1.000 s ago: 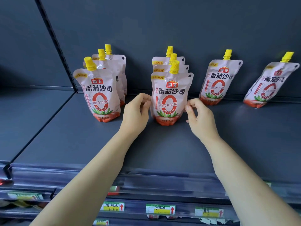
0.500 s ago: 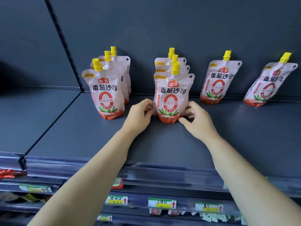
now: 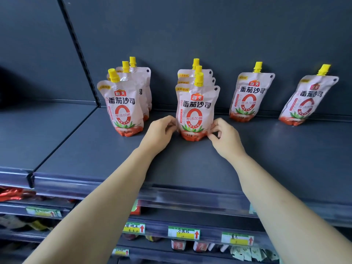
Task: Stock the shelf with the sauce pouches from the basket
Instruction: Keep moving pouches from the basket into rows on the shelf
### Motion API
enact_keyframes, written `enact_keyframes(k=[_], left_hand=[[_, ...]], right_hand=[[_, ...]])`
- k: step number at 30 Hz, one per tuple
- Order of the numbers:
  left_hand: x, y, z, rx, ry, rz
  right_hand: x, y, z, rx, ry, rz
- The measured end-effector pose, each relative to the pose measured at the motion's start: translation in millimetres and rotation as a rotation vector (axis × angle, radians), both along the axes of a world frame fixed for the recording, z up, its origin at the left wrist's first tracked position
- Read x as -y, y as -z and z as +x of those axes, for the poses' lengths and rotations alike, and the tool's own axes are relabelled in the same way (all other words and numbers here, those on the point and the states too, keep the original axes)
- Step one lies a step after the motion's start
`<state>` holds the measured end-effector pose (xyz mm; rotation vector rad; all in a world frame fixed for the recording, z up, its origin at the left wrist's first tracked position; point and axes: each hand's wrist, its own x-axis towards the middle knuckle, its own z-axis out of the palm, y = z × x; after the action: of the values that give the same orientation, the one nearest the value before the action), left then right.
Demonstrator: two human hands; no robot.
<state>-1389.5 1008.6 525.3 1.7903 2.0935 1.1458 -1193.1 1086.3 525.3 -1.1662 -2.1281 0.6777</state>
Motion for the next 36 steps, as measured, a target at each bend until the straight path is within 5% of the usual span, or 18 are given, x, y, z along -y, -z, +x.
enact_keyframes(k=[6, 12, 16, 27, 36], left_hand=[[47, -27, 13, -0.214, -0.162, -0.196], [184, -55, 16, -0.615, -0.427, -0.073], [278, -60, -35, -0.705, -0.659, -0.153], [607, 21, -193, -0.488, -1.16, -0.62], [746, 78, -286, -0.276, -1.215, -0.969]], right_hand=[[40, -29, 12, 0.238, 0.033, 0.144], [127, -65, 0, 0.076, 0.105, 0.404], [202, -74, -70, 0.079, -0.073, 0.499], [490, 9, -331, 0.337, -0.745, 0.353], [601, 96, -455, 0.641, -1.048, 0.127]])
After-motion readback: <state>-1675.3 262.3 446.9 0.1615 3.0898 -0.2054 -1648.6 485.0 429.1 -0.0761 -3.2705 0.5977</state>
